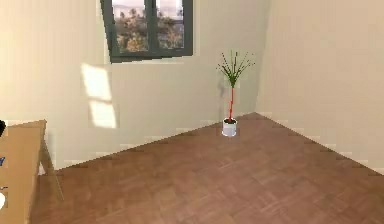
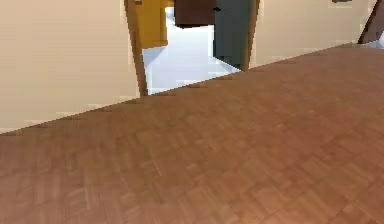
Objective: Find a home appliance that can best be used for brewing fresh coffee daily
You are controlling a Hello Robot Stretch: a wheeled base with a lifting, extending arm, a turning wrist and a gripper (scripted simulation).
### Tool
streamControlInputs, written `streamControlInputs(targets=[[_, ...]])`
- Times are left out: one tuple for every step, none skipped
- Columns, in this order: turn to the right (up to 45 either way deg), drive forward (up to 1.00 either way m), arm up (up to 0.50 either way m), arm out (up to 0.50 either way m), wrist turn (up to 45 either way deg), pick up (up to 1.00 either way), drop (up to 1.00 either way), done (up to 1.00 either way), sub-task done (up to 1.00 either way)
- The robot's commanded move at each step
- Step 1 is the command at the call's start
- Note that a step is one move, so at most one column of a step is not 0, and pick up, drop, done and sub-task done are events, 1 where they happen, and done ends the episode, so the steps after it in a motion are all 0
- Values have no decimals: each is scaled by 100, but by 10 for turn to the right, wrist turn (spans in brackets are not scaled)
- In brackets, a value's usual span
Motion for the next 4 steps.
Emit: streamControlInputs(targets=[[450, 0, 0, 0, 0, 0, 0, 0, 0], [450, 0, 0, 0, 0, 0, 0, 0, 0], [0, 100, 0, 0, 0, 0, 0, 0, 0], [0, 100, 0, 0, 0, 0, 0, 0, 0]])
